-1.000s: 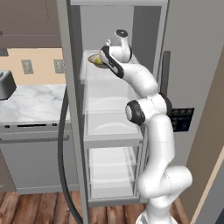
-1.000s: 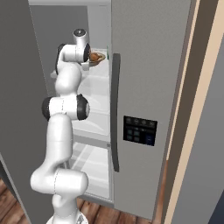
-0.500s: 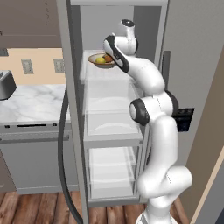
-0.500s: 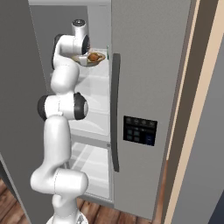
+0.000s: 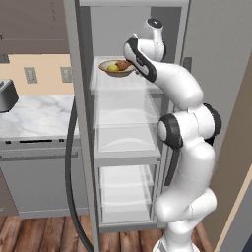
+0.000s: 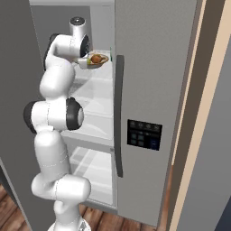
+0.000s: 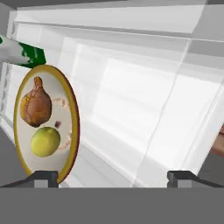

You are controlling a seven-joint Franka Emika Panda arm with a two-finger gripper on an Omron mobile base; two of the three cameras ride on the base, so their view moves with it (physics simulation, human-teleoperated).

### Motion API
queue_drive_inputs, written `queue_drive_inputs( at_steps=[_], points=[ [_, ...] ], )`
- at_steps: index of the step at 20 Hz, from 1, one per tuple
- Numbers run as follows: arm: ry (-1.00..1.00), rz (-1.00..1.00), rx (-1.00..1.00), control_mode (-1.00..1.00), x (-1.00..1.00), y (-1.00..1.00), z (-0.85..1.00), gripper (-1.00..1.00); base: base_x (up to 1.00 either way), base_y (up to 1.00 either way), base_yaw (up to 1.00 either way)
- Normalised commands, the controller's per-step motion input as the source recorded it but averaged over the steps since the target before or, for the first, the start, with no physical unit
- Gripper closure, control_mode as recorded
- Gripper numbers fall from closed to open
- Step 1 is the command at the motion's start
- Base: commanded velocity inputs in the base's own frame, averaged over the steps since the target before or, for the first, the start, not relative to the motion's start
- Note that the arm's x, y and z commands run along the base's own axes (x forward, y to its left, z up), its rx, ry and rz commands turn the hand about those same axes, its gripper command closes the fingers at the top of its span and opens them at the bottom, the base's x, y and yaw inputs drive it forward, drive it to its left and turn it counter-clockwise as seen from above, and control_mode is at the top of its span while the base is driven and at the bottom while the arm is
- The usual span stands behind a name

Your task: Pick the chicken drumstick and lemon from their plates and place them in the bowl. Then put the bowl in the fridge.

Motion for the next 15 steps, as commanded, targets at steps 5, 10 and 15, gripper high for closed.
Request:
queue_drive_inputs(
  at_steps=[5,10,15],
  points=[
    [-0.14,-0.03,0.00,-1.00,-0.93,-0.14,-0.13,-1.00,0.00,0.00,0.00],
    [-0.07,-0.01,0.00,-1.00,-0.93,-0.16,-0.05,-1.00,0.00,0.00,0.00],
    [-0.01,0.00,0.00,-1.00,-0.94,-0.18,-0.01,-1.00,0.00,0.00,0.00]
  ],
)
